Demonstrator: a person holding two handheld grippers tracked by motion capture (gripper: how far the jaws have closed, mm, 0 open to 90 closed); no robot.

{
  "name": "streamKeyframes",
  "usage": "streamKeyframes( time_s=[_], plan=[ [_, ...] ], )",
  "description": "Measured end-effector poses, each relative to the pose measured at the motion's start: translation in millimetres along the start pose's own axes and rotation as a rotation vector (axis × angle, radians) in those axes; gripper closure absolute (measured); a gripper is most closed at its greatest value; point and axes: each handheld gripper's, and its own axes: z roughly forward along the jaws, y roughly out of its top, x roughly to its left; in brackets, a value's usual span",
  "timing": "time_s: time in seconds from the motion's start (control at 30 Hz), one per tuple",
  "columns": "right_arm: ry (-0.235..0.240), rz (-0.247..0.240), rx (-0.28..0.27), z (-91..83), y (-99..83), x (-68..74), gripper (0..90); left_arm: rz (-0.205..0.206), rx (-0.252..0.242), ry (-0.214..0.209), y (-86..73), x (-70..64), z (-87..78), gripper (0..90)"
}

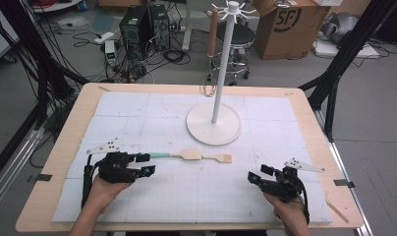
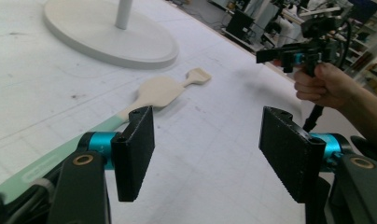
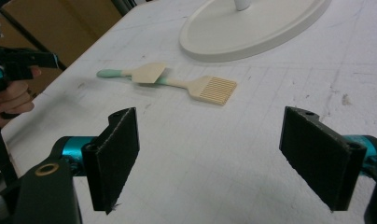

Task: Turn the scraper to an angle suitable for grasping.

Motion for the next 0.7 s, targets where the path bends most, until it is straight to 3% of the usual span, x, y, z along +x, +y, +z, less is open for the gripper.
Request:
streamKeyframes(
  time_s=[0.33,0.43,0.57,0.7],
  plan=[
    [-0.004,-0.016,-0.010,-5.9,-1.0,4.8,19.1,-0.041,-0.011,0.106,0.9,24.2,-9.0,42.1],
    [-0.003,-0.007,-0.013,-6.7,-0.7,6.6,19.1,-0.053,0.002,0.125,1.9,34.7,-9.4,51.3],
    [-0.004,-0.012,-0.010,-4.7,-0.4,5.9,19.1,-0.083,-0.002,0.148,1.0,47.6,-9.4,52.7],
    [-0.004,-0.007,-0.005,-4.1,-0.7,5.8,19.1,-0.107,0.007,0.174,-1.1,56.0,-11.6,67.6]
  ],
)
